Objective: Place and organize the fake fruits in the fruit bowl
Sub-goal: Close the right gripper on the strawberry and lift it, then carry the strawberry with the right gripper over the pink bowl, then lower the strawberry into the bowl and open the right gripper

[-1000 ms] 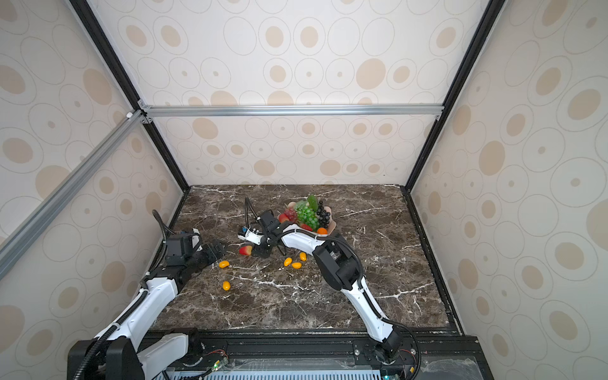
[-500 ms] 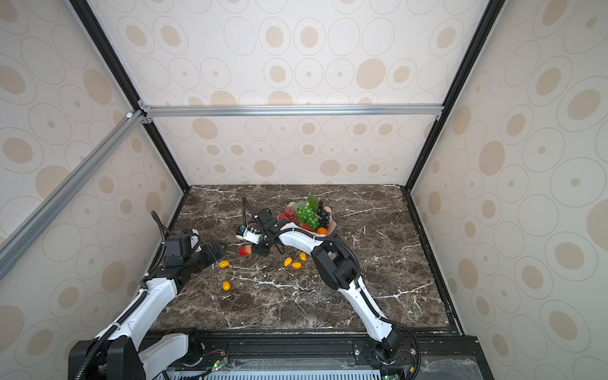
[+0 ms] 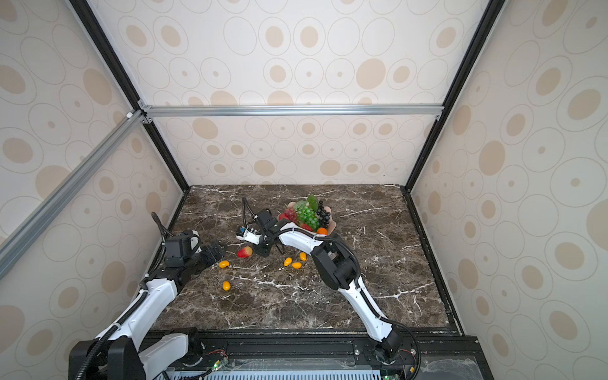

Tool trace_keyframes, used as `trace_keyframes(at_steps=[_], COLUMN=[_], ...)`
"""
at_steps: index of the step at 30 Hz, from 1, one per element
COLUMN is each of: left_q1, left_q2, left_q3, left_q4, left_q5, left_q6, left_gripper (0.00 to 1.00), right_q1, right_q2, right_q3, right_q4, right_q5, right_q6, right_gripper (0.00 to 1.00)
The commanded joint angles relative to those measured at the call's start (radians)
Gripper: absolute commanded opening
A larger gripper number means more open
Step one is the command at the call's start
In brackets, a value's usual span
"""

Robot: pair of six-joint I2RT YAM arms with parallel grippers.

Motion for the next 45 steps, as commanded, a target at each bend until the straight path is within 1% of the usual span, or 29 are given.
trace_keyframes(at_steps=[1,4,7,9,11,14,18,22,27,31,36,41,42,45], left_q1=[0.008,0.008,0.007,-0.003,-0.024,-0.074,-0.181,-0.285,-0.363,-0.397,-0.411,-0.414,-0.414,-0.417], left_q2=[-0.036,-0.076,-0.11,-0.111,-0.098,-0.06,-0.001,0.061,0.141,0.174,0.176,0.177,0.177,0.179], left_q3=[0.005,-0.001,-0.017,-0.022,-0.017,0.0,0.036,0.076,0.116,0.128,0.12,0.118,0.119,0.119], left_q4=[0.012,0.036,0.088,0.121,0.137,0.157,0.193,0.241,0.283,0.294,0.299,0.29,0.29,0.29], left_q5=[0.02,0.036,0.066,0.087,0.085,0.068,0.022,-0.014,-0.015,-0.018,-0.022,-0.025,-0.024,-0.022], left_q6=[0.032,0.057,0.05,0.041,0.034,0.027,0.025,0.013,-0.006,-0.011,-0.02,-0.017,-0.017,-0.02], left_gripper=[0.93,0.95,0.96,0.97,0.97,0.97,0.98,0.98,0.98,0.98,0.98,0.98,0.98,0.98], right_q1=[0.006,0.002,-0.015,-0.034,-0.06,-0.109,-0.189,-0.267,-0.331,-0.345,-0.351,-0.355,-0.355,-0.357], right_q2=[-0.054,-0.117,-0.205,-0.267,-0.329,-0.413,-0.494,-0.541,-0.535,-0.505,-0.466,-0.428,-0.422,-0.401], right_q3=[-0.008,-0.066,-0.144,-0.204,-0.262,-0.343,-0.424,-0.482,-0.491,-0.465,-0.433,-0.407,-0.403,-0.386], right_q4=[-0.006,0.031,0.07,0.094,0.115,0.137,0.154,0.167,0.144,0.085,0.049,0.05,0.052,0.048], right_q5=[0.017,0.029,0.032,0.034,0.036,0.032,0.025,0.006,-0.013,-0.017,-0.005,0.035,0.045,0.068], right_q6=[-0.027,-0.044,-0.055,-0.064,-0.074,-0.093,-0.107,-0.122,-0.149,-0.189,-0.207,-0.205,-0.206,-0.218], right_gripper=[0.0,0.0,0.0,0.0,0.0,0.0,0.0,0.0,0.0,0.0,0.0,0.0,0.0,0.06])
